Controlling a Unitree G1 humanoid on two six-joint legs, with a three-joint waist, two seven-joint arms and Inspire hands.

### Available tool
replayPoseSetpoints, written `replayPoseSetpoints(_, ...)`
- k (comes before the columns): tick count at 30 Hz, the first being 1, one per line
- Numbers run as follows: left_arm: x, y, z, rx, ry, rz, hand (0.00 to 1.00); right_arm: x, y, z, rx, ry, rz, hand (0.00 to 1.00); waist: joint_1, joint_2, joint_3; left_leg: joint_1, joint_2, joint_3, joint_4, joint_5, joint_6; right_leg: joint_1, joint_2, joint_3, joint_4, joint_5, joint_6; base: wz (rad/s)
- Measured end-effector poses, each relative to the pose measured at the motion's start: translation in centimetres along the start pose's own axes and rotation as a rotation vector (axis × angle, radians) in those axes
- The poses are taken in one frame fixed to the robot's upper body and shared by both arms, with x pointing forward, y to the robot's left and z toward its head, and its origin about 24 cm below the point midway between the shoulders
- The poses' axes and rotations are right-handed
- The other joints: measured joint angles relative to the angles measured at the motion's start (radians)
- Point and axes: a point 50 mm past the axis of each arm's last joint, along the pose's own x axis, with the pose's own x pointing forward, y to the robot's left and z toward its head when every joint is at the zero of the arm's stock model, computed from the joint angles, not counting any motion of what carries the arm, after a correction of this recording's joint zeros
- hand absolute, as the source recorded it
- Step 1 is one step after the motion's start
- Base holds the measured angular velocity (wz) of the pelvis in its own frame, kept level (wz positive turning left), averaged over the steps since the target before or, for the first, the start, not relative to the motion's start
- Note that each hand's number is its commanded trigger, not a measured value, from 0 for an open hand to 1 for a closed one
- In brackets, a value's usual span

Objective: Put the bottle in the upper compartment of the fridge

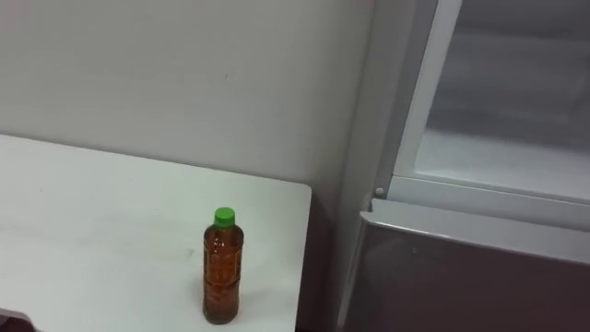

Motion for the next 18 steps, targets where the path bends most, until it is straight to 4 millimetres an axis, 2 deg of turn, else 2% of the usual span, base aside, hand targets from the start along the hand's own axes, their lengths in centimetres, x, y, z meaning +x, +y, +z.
replayPoseSetpoints(5,0.0,-0.1,0.0,-0.002,0.000,0.009,0.00,0.2,-0.1,1.3,-0.013,-0.063,0.007,0.00,0.013,0.014,0.0018,0.006,0.003,0.005,-0.001,0.000,0.000,-0.003,0.001,0.015,0.013,0.000,0.000,-0.03)
replayPoseSetpoints(12,0.0,-0.4,0.0,-0.006,0.003,0.013,0.00,0.5,-0.8,2.4,-0.023,-0.112,-0.003,0.00,0.027,0.015,0.0016,0.004,0.002,0.007,0.000,0.001,0.001,-0.006,0.001,0.024,0.014,0.000,0.000,-0.01)
replayPoseSetpoints(18,0.0,-1.0,-0.4,-0.002,0.022,-0.004,0.00,0.7,-0.6,3.4,-0.048,-0.150,0.000,0.00,0.029,0.016,0.0013,0.003,0.002,0.008,-0.001,0.001,0.001,-0.006,0.002,0.027,0.014,0.000,0.000,0.00)
